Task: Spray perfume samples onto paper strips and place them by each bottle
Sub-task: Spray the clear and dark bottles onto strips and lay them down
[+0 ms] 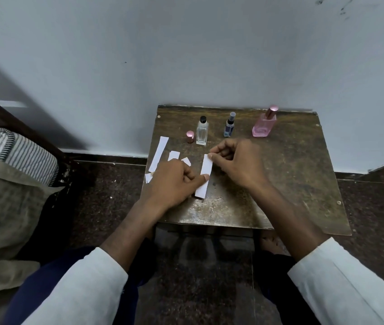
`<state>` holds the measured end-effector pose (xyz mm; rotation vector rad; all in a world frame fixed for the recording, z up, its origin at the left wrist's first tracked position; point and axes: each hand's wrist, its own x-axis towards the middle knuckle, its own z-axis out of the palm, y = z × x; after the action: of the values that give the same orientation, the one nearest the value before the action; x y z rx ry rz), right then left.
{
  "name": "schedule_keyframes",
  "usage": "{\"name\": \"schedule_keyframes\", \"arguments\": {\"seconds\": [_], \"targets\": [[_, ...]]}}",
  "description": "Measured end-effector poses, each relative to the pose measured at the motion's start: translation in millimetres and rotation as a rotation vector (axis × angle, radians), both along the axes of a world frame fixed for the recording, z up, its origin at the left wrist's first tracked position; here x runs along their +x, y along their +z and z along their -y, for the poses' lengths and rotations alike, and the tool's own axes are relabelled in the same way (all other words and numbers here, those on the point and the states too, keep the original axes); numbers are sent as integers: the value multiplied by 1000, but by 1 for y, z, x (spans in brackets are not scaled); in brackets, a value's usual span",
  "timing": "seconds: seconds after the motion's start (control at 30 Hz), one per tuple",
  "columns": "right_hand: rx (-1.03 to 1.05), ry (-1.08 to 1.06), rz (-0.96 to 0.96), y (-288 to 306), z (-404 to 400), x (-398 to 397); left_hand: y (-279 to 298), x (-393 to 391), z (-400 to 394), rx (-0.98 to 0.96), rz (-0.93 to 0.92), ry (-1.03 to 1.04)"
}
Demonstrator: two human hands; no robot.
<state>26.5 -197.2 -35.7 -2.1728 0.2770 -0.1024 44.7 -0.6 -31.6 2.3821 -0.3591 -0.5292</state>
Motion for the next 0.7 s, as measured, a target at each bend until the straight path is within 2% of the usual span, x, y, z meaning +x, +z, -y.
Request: {"name": "schedule_keyframes", "arguments": {"seconds": [0.13,0.27,0.4,0.7], "targets": [[-73,31,21,-2,-5,4,6,8,-3,-8,179,67],[-150,-31,116,1,-4,4,11,22,-8,-86,350,160],[-155,-106,252,5,-10,12,7,37,-5,-140,428,169],[-104,-66,190,4,-23,31,-13,70,12,-10,486,46]]}}
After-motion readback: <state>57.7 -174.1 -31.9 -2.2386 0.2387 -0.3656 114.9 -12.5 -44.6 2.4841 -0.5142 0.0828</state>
